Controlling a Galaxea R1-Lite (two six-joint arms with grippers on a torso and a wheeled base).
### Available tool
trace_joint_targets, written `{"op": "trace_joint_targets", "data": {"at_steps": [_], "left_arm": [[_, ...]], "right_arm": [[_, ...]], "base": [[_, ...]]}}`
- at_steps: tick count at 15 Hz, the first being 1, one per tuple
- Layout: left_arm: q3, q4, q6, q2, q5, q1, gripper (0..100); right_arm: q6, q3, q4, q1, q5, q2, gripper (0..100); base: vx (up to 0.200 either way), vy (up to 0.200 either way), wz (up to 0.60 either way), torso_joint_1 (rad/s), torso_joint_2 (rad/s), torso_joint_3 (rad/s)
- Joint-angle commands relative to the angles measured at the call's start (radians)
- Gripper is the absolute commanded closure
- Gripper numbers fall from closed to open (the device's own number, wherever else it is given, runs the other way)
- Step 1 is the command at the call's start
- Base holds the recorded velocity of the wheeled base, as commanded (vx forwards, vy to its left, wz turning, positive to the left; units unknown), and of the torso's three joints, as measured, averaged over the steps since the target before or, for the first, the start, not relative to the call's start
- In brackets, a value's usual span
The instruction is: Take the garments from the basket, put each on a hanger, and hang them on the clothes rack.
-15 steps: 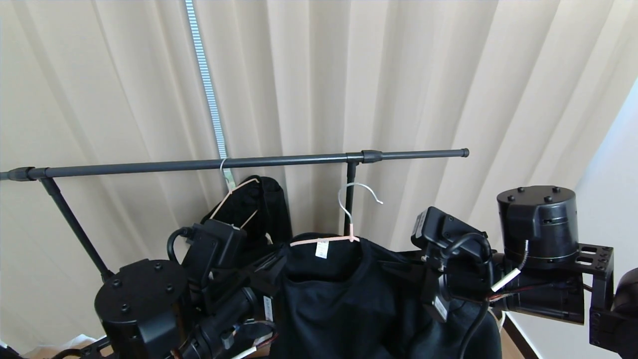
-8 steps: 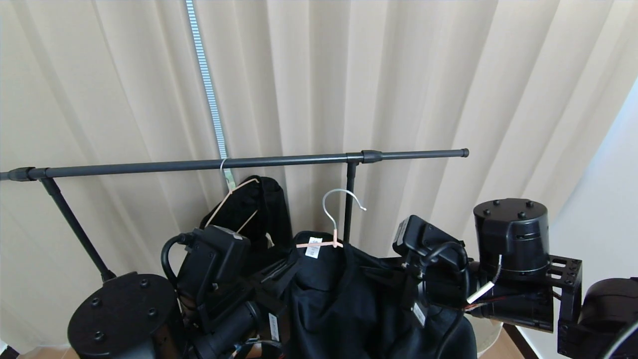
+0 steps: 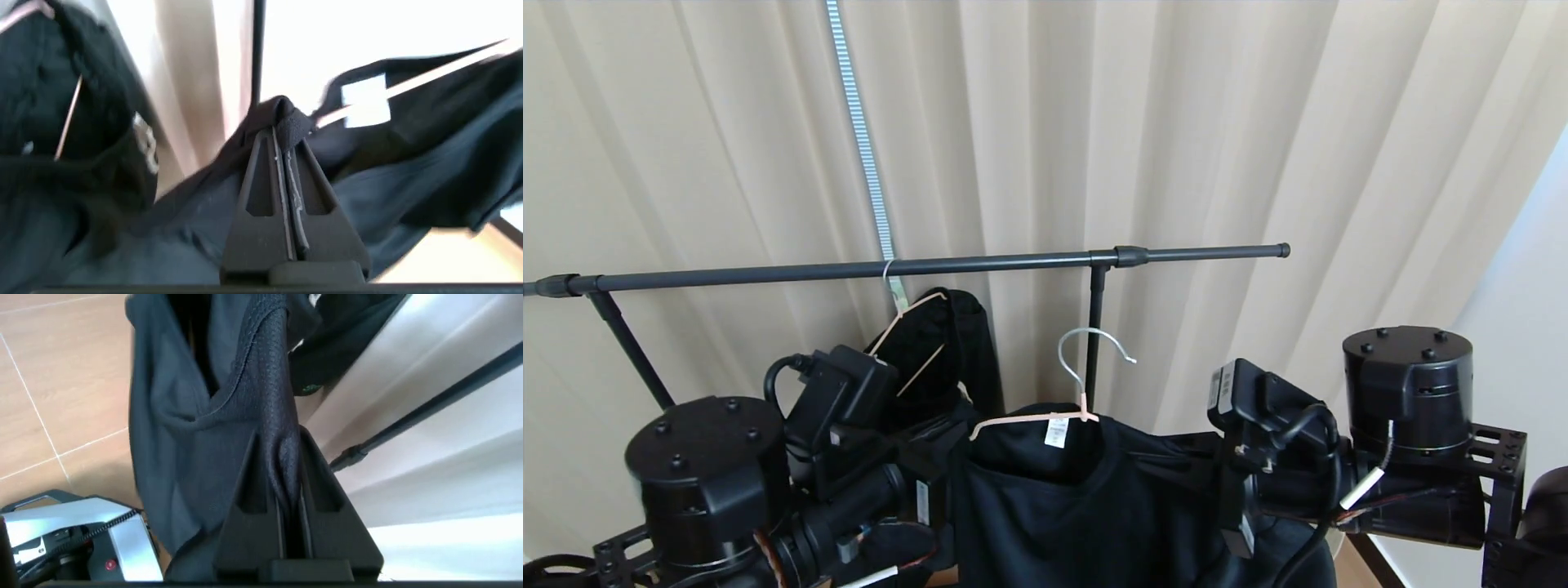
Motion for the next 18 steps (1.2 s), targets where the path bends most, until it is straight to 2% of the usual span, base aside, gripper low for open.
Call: {"op": "trace_joint_targets", "data": {"at_steps": [1, 5, 9, 13, 18], "left_arm": [[-0.038, 0.058, -0.005, -0.092, -0.042, 0.054, 100], [-0.041, 0.064, -0.022, -0.100, -0.045, 0.027, 100], [-0.027, 0.064, -0.051, -0.124, -0.050, -0.090, 100], [-0.001, 0.064, -0.060, -0.146, -0.050, -0.179, 100], [0.008, 0.066, -0.060, -0.173, -0.050, -0.237, 100]], "right_arm": [[-0.001, 0.017, 0.000, 0.000, 0.010, -0.027, 100], [-0.001, 0.022, -0.011, 0.066, 0.036, 0.021, 100], [0.005, 0.014, -0.020, 0.086, 0.036, 0.054, 100], [0.099, 0.023, -0.160, 0.127, 0.022, 0.136, 100], [0.133, 0.042, -0.285, 0.134, 0.017, 0.205, 100]], "base": [[0.000, 0.000, 0.00, 0.000, 0.00, 0.000], [0.000, 0.000, 0.00, 0.000, 0.00, 0.000], [0.000, 0.000, 0.00, 0.000, 0.00, 0.000], [0.000, 0.000, 0.00, 0.000, 0.00, 0.000], [0.000, 0.000, 0.00, 0.000, 0.00, 0.000]]}}
